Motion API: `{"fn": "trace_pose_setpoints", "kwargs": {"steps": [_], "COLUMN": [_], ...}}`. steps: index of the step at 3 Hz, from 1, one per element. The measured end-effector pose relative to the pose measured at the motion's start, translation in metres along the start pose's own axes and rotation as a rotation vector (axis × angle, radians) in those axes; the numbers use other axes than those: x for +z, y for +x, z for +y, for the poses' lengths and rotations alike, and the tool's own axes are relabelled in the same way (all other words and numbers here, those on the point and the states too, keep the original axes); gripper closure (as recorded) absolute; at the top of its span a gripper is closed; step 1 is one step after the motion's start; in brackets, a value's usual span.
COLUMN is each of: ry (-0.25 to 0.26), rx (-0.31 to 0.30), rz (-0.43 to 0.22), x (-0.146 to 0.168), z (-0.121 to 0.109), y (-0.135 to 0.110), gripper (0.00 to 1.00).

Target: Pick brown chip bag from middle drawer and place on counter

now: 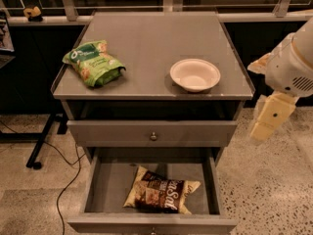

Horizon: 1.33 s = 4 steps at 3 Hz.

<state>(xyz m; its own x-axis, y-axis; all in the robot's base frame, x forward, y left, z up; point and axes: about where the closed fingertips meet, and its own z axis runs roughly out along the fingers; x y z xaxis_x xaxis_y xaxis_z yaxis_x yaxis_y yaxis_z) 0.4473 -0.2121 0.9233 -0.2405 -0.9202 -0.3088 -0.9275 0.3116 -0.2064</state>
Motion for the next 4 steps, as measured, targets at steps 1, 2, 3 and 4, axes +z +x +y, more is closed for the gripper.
{"fn": "trace_pose_setpoints", "kwargs": {"steps": [1, 2, 3, 4], "ry": [-0.012, -0.041, -0.112, -0.115], "rx": [0.001, 0.003, 0.02, 0.02], "rz": [-0.05, -0.095, -0.122, -0.122], "x": [0.038, 0.081, 0.136, 0.138], "z": [0.005, 0.009, 0.011, 0.011], "y": [-0.004, -0.007, -0.004, -0.004], "gripper": [0.0, 0.0, 0.0, 0.0]}}
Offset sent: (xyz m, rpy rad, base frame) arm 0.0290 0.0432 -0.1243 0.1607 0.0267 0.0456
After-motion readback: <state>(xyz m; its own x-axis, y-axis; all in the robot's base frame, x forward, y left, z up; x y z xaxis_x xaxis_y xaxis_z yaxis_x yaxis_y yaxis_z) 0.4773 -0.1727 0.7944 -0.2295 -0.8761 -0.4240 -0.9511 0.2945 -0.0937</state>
